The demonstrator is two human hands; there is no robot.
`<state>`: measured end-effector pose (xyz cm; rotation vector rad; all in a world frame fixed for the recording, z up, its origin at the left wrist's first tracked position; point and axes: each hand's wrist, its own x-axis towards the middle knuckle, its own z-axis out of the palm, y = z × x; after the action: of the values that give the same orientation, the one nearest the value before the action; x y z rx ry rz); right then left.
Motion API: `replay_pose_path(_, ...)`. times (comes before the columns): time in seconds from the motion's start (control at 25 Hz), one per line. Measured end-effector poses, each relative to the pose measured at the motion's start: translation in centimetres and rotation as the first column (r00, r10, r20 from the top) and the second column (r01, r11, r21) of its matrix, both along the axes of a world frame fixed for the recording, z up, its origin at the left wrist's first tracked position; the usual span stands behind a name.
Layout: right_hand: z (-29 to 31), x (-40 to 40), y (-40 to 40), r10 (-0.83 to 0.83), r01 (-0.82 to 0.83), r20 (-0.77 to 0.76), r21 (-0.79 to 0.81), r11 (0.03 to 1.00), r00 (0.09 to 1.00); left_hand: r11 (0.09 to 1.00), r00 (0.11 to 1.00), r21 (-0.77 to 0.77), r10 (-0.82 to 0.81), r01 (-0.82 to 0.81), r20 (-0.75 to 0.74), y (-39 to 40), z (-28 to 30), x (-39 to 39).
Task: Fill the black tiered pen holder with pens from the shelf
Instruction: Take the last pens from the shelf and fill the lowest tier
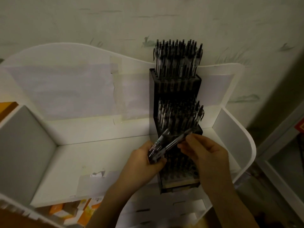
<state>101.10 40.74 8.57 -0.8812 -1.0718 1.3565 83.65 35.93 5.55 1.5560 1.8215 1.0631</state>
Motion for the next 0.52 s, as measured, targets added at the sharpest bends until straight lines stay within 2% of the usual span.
replay_pose_path(0.04,0.3,0.3,0.3,-0.040,0.040,-0.017,0.021,0.999,0.999,1.000,1.000,0.007,0.009,-0.009,-0.003,-0.3,-0.3,-0.3)
replay_pose_path(0.12,0.5,0.6,0.5,-0.125,0.114,0.061,0.160,0.981,0.990,0.999,0.999,0.023,0.047,-0.047,0.002,-0.6,-0.7,-0.9)
replay_pose_path(0.2,-0.3,0.5,0.1,-0.195,0.097,0.253,0.352,0.931,0.948,0.997,0.997,0.036,0.075,-0.075,0.009,-0.7,-0.8,-1.3)
replay_pose_path(0.28,-2.1,0.0,-0.5,-0.246,0.022,0.439,0.456,0.890,0.864,0.996,0.997,0.044,0.079,-0.079,0.019,-0.6,-0.7,-1.5)
replay_pose_path(0.36,-4.0,-0.3,-0.7,-0.245,-0.026,0.521,0.458,0.888,0.818,0.996,0.997,0.045,0.078,-0.078,0.022,-0.5,-0.6,-1.6)
replay_pose_path(0.52,-5.9,-0.6,-0.4,-0.247,-0.037,0.552,0.453,0.891,0.797,0.995,0.996,0.052,0.083,-0.084,0.026,-0.6,-0.7,-2.0)
